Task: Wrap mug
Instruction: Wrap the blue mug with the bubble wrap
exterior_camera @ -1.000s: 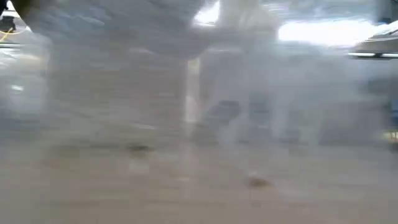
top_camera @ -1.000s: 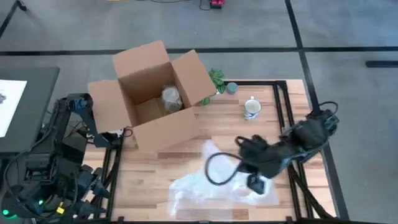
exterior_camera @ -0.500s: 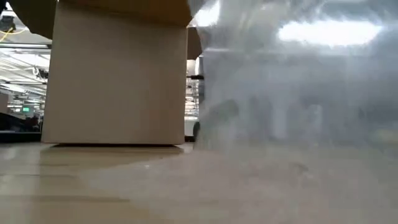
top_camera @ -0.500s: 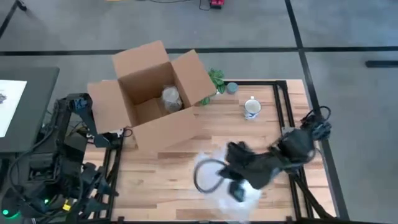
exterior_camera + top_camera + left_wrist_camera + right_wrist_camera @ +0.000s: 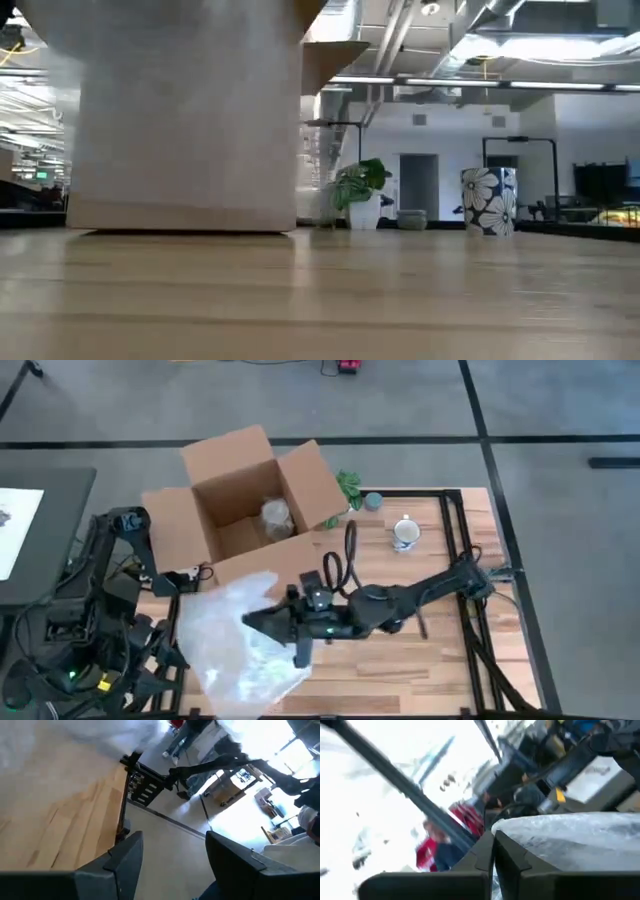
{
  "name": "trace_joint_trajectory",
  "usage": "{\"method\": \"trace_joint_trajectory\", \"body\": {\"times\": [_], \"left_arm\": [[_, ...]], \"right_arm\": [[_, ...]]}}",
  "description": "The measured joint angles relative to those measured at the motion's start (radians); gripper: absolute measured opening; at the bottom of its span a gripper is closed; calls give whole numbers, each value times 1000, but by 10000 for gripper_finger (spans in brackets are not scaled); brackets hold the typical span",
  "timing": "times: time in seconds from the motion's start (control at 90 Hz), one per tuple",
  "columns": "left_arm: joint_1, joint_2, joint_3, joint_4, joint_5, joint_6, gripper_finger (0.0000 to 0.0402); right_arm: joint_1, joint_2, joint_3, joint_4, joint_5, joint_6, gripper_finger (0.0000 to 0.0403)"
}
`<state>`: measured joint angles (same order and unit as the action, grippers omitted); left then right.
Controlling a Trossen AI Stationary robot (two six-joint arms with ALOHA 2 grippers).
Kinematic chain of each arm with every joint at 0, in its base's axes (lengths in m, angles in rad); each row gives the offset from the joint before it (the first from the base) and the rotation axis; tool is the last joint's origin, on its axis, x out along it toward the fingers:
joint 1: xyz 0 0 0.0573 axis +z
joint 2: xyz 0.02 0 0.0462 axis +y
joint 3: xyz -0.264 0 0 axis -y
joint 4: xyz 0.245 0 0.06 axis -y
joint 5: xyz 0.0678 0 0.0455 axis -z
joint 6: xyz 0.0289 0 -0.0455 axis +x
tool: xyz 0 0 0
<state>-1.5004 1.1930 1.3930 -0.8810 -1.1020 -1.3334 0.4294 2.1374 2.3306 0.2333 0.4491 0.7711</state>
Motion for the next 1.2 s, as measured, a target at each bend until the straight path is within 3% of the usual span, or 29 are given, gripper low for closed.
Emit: {"method": "trace_joint_trajectory", "body": {"times": [0.133,0.278,0.422,0.533,0.633,0.756,0.8,0.889,1.022,1.2], "left_arm": [[-28,-39,0,31,18,66,195],[-64,-82,0,33,23,127,195],[-88,-113,1,34,23,179,195],[-91,-120,1,33,23,210,195],[-91,-119,1,33,28,222,195],[-91,-109,1,28,67,227,195],[-91,-102,1,25,78,227,195],[-91,-86,1,23,102,225,195],[-88,-52,1,23,107,221,195],[-60,1,1,23,109,147,195]], "right_arm": [[19,13,2,166,125,9,0],[62,2,3,160,285,-29,0],[136,-8,2,75,541,-60,0],[198,-14,4,-185,720,117,0],[231,-14,3,-635,799,544,0],[262,-22,2,-1263,795,1201,0],[275,-24,2,-1433,775,1373,0],[286,-28,2,-1536,643,1402,0],[276,-39,2,-1602,560,1389,0],[278,-43,3,-1725,331,1358,0]]}}
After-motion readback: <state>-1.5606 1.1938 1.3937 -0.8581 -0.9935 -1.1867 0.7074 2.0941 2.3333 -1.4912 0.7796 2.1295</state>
